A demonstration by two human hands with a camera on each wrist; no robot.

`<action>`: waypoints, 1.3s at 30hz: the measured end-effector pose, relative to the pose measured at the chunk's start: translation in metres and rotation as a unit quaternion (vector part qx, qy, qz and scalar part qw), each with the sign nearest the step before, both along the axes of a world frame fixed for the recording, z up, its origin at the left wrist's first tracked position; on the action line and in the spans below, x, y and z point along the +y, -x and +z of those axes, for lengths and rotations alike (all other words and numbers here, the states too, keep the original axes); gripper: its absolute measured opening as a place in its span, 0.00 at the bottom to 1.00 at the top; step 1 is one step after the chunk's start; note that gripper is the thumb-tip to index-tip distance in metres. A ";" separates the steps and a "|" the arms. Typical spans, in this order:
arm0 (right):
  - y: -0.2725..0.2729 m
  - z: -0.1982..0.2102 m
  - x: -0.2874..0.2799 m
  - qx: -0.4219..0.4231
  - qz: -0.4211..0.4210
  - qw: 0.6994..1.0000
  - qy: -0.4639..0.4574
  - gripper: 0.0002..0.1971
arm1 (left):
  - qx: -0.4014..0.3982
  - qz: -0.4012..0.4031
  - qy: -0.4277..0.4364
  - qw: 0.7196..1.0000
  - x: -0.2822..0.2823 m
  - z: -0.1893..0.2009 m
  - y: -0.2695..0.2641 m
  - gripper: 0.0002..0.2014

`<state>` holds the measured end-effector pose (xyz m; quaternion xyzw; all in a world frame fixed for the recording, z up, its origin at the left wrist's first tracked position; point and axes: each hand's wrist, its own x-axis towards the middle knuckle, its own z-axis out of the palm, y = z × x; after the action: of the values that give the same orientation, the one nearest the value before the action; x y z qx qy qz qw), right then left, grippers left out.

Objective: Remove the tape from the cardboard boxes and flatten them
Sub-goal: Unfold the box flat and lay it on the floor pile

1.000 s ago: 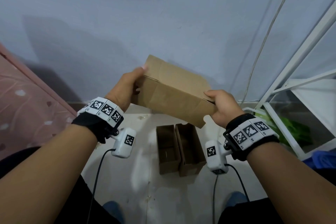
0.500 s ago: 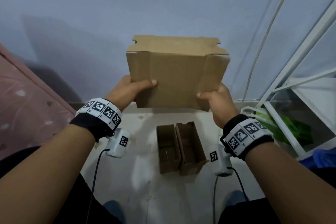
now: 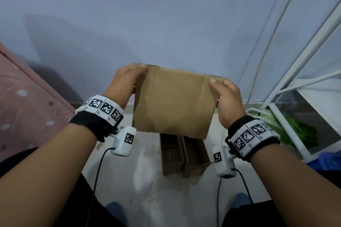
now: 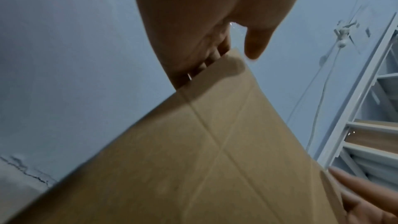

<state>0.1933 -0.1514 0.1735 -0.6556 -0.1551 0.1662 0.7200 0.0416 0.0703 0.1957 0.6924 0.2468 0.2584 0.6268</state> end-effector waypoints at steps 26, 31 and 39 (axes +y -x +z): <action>0.008 -0.024 0.009 -0.232 -0.079 0.943 0.225 0.06 | 0.165 0.097 -0.121 0.974 -0.025 -0.021 -0.009 0.25; 0.023 -0.042 0.010 -0.311 -0.060 0.917 0.244 0.04 | 0.206 0.114 -0.254 0.938 -0.033 -0.024 -0.009 0.11; 0.033 -0.039 0.014 -0.416 -0.062 0.866 0.270 0.03 | 0.185 0.090 -0.340 0.918 -0.037 -0.035 -0.005 0.10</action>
<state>0.1607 -0.1370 0.1345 -0.8413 -0.3481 -0.1318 0.3921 0.0466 0.0333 0.1607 0.8739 0.3168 0.2495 0.2713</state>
